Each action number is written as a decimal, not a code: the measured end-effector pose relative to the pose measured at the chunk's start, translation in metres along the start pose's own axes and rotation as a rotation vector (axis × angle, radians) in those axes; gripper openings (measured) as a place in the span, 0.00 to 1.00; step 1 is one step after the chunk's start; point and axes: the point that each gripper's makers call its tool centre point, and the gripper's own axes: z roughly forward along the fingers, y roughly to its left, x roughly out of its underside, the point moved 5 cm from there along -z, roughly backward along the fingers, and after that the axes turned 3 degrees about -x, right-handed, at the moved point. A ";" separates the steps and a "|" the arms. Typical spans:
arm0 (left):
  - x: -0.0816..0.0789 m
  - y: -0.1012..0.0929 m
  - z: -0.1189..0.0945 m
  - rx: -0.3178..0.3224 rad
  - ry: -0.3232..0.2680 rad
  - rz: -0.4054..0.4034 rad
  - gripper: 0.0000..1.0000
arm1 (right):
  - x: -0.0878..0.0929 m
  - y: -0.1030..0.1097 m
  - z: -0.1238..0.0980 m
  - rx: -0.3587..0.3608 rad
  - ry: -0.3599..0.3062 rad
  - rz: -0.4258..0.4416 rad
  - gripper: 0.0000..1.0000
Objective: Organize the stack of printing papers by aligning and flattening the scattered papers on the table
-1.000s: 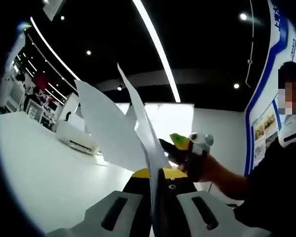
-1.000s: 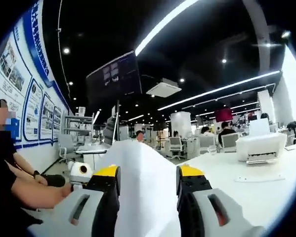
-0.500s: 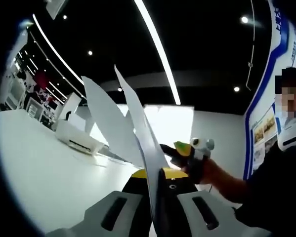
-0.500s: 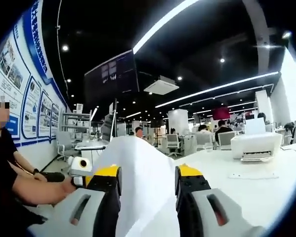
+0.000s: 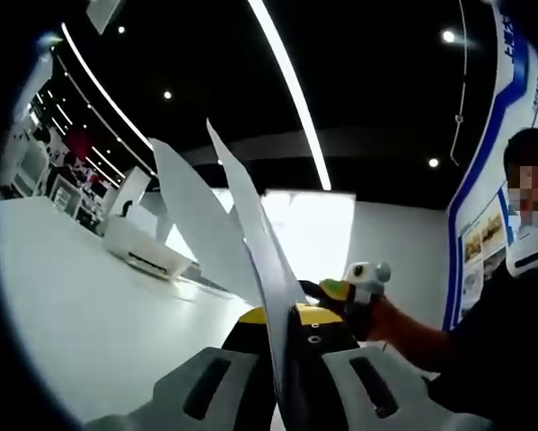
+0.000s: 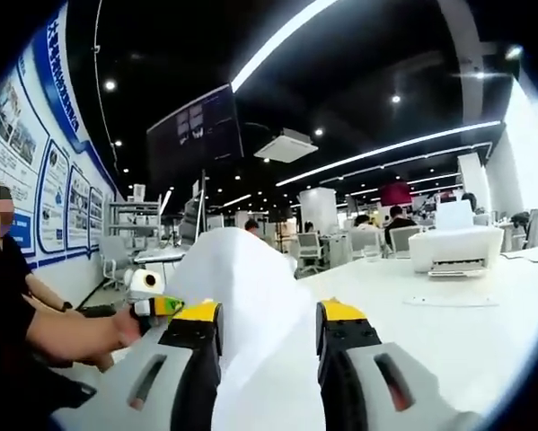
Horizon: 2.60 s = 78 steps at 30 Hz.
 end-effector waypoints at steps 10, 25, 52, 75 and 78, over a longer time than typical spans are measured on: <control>0.000 -0.001 0.000 0.003 0.002 -0.006 0.07 | 0.012 0.003 -0.020 0.003 0.028 0.006 0.37; 0.002 -0.001 0.002 -0.004 0.012 -0.002 0.07 | 0.023 -0.008 -0.051 0.046 0.050 0.025 0.36; 0.005 -0.003 0.003 -0.033 0.017 0.000 0.07 | 0.041 -0.026 -0.113 0.110 0.119 0.016 0.36; 0.006 0.000 0.003 -0.050 0.024 -0.010 0.07 | 0.047 -0.038 -0.169 0.201 0.171 0.036 0.38; 0.006 0.000 0.003 -0.051 0.025 -0.011 0.07 | 0.049 -0.036 -0.173 0.206 0.185 0.020 0.39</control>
